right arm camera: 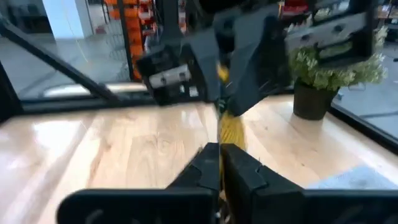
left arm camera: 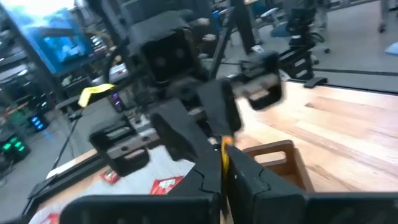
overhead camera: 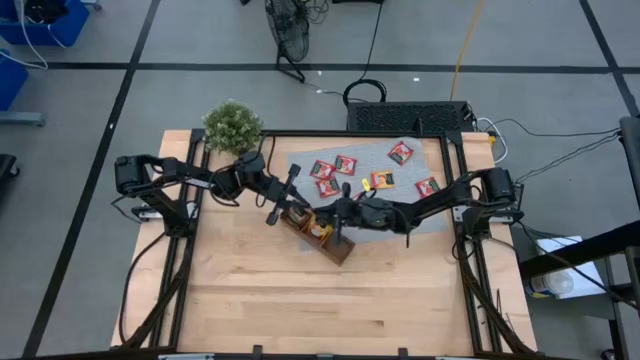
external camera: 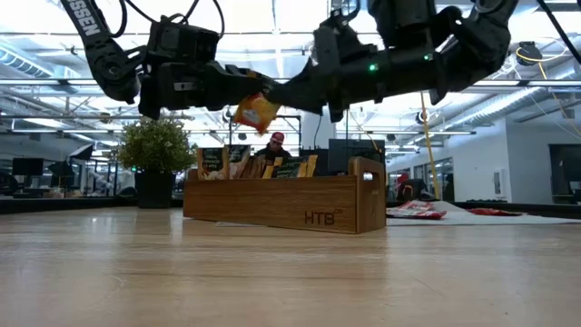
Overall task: Pick & Place Tea
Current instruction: Put the yellow tea bag into the middle section of the wooden organizer
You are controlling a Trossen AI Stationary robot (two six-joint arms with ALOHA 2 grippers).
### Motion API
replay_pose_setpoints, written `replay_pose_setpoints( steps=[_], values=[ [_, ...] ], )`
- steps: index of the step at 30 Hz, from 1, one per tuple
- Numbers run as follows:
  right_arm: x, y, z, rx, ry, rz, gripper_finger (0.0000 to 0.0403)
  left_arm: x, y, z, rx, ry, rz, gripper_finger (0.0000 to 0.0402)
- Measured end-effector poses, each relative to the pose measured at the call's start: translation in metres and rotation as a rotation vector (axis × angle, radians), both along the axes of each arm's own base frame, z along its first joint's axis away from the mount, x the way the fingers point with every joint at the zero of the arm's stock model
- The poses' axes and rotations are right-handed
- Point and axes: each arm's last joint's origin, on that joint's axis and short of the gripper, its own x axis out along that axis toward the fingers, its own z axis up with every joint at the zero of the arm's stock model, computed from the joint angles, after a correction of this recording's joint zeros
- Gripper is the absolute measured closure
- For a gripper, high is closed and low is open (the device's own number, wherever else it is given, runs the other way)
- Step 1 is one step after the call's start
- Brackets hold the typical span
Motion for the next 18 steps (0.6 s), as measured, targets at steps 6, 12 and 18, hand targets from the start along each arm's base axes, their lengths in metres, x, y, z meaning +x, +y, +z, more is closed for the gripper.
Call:
replay_pose_setpoints(
  steps=[6, 12, 18],
  values=[
    [0.002, 0.008, 0.004, -0.026, 0.068, -0.003, 0.0402, -0.002, 0.004, 0.008, -0.077, 0.007, 0.111, 0.0358],
    [-0.009, 0.022, 0.025, -0.009, 0.088, -0.014, 0.0403, -0.010, 0.011, 0.024, -0.110, -0.029, 0.149, 0.0332],
    [-0.017, 0.039, 0.052, 0.083, 0.265, -0.047, 0.0403, -0.019, 0.022, 0.036, -0.126, -0.065, 0.196, 0.0320]
  ],
)
